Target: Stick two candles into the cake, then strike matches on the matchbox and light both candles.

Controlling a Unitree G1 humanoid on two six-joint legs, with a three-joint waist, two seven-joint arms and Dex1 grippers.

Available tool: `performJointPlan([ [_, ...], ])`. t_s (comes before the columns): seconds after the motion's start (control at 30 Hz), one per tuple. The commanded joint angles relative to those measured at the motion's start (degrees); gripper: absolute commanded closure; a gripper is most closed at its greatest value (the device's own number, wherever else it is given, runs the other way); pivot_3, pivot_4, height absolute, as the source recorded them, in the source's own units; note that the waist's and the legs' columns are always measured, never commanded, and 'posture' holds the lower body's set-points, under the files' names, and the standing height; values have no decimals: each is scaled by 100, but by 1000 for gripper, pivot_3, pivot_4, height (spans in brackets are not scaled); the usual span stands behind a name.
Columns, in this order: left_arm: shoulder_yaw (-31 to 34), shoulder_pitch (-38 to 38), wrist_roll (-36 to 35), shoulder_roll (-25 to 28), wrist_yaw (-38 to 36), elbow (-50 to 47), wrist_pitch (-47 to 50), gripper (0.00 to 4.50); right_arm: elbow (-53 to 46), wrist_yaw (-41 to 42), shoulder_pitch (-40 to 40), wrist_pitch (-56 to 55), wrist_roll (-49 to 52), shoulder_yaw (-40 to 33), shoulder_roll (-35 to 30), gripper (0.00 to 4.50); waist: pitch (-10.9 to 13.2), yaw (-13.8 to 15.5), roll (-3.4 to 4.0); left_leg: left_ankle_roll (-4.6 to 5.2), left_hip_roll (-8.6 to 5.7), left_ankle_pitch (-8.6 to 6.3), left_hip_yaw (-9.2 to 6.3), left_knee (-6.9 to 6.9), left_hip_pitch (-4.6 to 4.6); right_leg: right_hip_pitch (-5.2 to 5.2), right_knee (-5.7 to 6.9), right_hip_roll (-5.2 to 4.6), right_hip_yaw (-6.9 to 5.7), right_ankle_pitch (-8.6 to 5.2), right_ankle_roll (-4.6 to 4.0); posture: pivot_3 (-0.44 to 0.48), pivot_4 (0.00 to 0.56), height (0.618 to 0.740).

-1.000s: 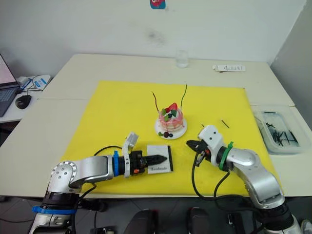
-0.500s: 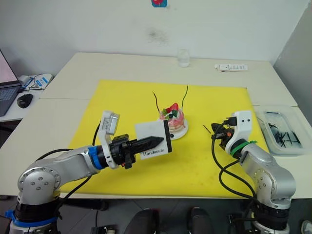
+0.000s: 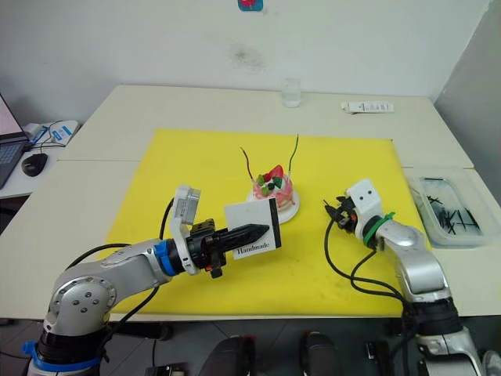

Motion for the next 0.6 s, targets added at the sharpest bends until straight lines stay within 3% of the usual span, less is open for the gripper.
performJointPlan([
  [0.03,94,-7,-214,-35,46,-239,-70,4500,282,136,-158,-358,-110,59,56,2499,0,0,0,0,0,0,1,0,0,0,0,0,1,0,0,0,150,740],
  [0.6,132,30,-545,86,190,-405,-48,4500,1134,-79,-462,-687,-388,73,506,2499,0,-23,0,0,2,0,7,17,18,10,17,0,9,8,0,0,150,740],
])
